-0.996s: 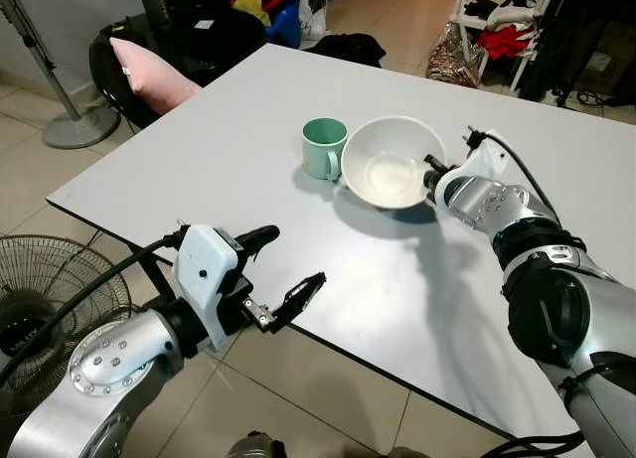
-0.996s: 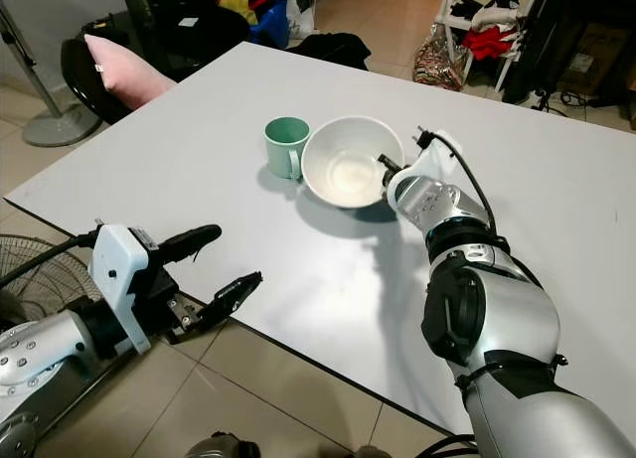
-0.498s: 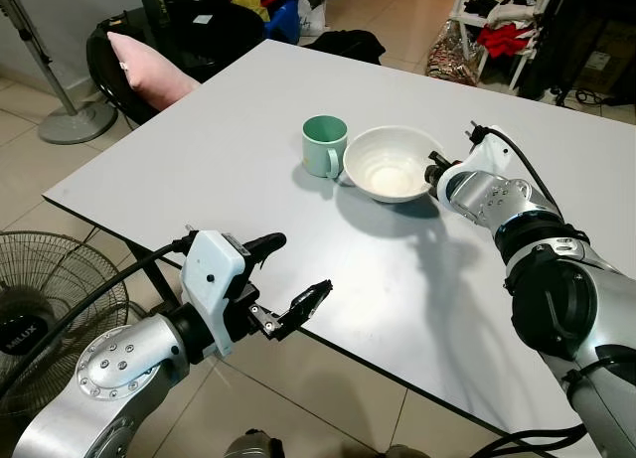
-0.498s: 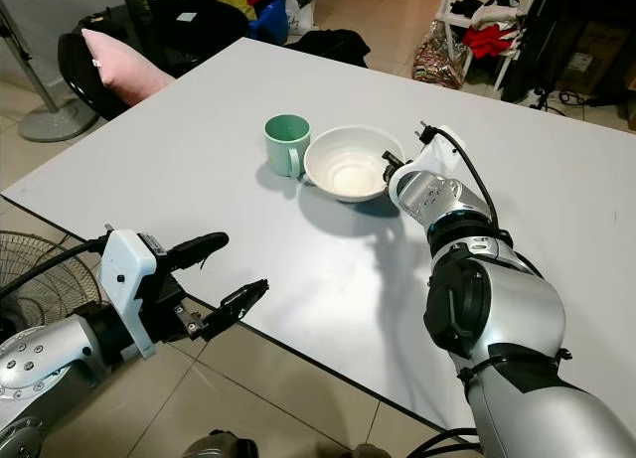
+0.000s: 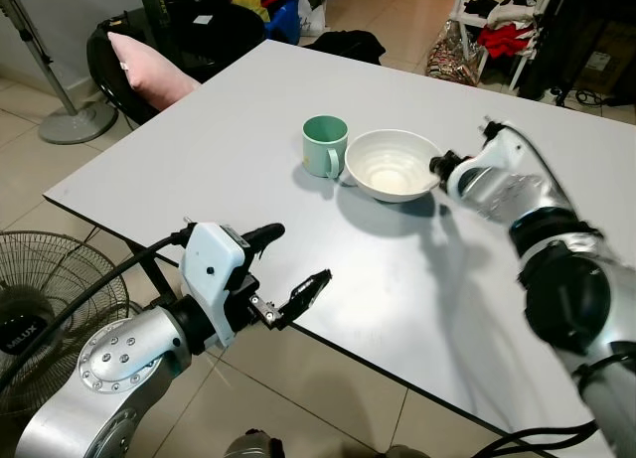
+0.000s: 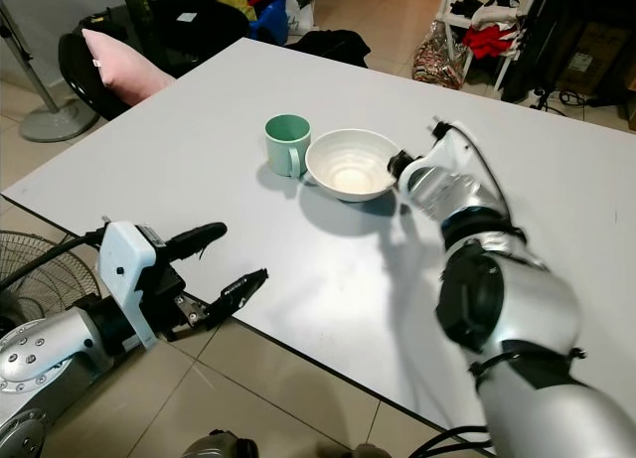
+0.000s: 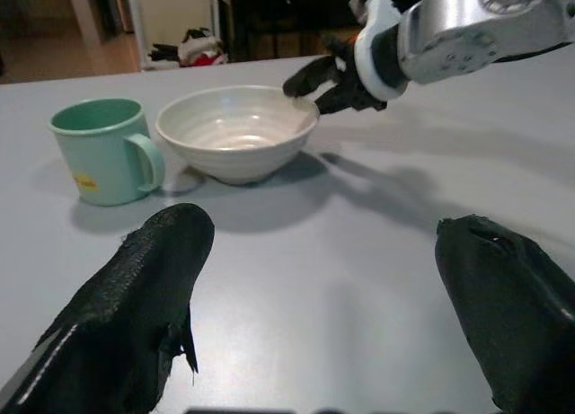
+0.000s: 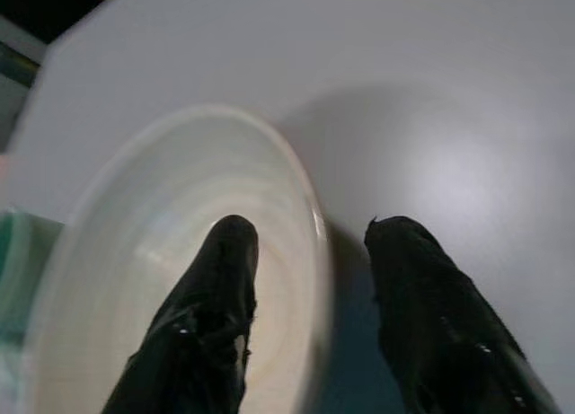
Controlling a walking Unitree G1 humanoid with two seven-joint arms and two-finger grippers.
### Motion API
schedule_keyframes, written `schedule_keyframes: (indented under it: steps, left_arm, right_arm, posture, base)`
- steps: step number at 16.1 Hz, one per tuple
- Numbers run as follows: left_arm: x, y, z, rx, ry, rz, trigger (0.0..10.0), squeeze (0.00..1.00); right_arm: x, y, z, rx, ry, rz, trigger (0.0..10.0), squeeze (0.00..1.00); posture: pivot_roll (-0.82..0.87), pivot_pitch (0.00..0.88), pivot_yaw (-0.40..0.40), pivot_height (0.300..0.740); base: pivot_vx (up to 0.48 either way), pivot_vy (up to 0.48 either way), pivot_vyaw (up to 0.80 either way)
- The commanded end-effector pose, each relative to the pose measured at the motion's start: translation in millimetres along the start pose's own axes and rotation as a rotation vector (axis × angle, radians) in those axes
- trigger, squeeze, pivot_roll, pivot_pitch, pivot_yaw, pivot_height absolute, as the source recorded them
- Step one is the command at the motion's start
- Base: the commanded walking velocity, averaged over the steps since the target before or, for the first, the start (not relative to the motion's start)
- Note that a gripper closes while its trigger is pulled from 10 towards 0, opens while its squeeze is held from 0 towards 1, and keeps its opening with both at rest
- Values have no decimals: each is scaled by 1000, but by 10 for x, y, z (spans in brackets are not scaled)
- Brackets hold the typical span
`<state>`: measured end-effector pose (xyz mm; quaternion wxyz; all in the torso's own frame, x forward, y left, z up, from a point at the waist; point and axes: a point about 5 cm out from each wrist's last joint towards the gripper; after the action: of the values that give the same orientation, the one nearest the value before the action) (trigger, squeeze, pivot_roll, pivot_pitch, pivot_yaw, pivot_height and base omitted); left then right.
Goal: Setting the table
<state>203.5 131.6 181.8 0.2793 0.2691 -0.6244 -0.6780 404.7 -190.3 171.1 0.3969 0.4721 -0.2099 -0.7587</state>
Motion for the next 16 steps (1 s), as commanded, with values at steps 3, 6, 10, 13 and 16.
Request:
schedule_keyframes:
  steps: [3,6,10,13,16]
  left_arm:
    - [-43,-16,55,46,67,64,10000,0]
    - [-102,-62,113,45,206,84,10000,0]
    - [-196,-133,248,6,572,51,10000,0]
    - [-180,-106,231,27,649,-41,10000,0]
    - [-149,-122,201,21,651,-50,10000,0]
  right_arm:
    - [-147,287,122,26,199,-2,10000,1000]
    - [-182,300,292,112,379,122,10000,0]
    - [-233,-198,991,422,474,716,10000,0]
    - [-122,-521,1182,446,447,782,10000,0]
    - [11,-675,1299,435,417,758,10000,0]
  posture:
    - [-36,0,41,740]
    - [-49,0,52,740]
    - [-54,0,58,740]
    - [-50,0,58,740]
    - [-60,0,67,740]
  base:
    - [0,0,0]
    - [0,0,0]
    - [0,0,172]
    - [0,0,790]
    - [0,0,800]
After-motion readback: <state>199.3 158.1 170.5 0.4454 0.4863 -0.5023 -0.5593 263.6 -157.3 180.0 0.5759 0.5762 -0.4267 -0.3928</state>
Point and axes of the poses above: a point about 5 cm out from each wrist's last joint towards the gripper, its own z axis pointing back from the gripper into the wrist, its own y axis along the axis of the wrist's last joint, x = y × z, and after that the axes turned 2 degrees about z, right-handed
